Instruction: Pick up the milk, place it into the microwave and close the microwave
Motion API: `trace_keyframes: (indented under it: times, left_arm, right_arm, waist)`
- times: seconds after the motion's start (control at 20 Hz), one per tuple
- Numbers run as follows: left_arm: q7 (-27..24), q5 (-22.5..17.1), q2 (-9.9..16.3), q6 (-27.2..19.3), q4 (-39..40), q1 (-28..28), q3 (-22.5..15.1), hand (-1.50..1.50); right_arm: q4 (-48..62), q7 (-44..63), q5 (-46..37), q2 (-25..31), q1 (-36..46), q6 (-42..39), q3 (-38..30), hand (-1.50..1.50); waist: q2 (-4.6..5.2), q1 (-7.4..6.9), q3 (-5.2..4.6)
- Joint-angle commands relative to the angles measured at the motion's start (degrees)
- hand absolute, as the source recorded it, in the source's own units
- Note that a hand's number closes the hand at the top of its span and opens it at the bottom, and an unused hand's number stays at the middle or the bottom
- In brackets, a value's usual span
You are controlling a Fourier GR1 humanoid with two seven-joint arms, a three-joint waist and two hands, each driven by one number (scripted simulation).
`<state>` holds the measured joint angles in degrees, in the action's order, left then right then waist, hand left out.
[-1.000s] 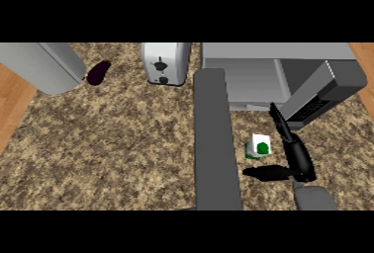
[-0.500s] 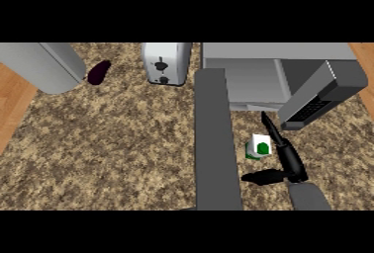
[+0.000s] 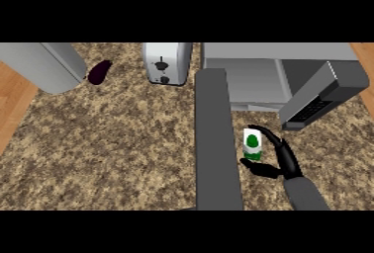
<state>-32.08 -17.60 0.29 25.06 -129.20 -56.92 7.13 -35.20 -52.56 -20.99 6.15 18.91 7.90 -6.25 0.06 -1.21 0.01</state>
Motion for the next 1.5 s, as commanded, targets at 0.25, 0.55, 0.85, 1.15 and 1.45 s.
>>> trace_keyframes:
  times: [0.25, 0.55, 0.85, 1.15, 1.45]
  left_arm:
    - [0.97, -2.05, 0.63, 1.56, 0.17, 0.31, 2.28, -1.5]
    - [0.8, -4.87, 1.07, 3.11, -1.74, -1.2, 3.63, -1.5]
    - [1.64, -2.73, 0.09, 2.4, 0.85, 2.41, 2.67, -1.5]
    - [0.66, -3.65, -0.09, 4.14, 4.07, 2.22, 4.36, -1.5]
    - [-0.9, -5.51, -0.25, 6.95, 2.96, -2.02, 6.58, -1.5]
  right_arm:
    - [15.77, -5.93, -4.33, 3.86, 7.87, 7.71, -1.76, 1.5]
    - [20.21, -9.28, -3.83, 2.44, 9.2, 13.61, -4.07, 1.5]
    - [22.33, -12.49, -0.23, 4.18, 11.4, 10.1, -8.3, 1.5]
    - [20.15, -17.43, -0.04, 5.4, 11.27, 3.16, -7.45, 1.5]
    - [15.89, -15.2, -0.65, 1.17, 11.63, -0.2, -4.06, 1.5]
  waist:
    - [0.38, -0.59, 0.13]
    - [0.46, -0.72, 0.17]
    - [0.74, -0.93, 0.24]
    - [0.42, -0.55, 0.16]
    - [-0.15, 0.12, 0.03]
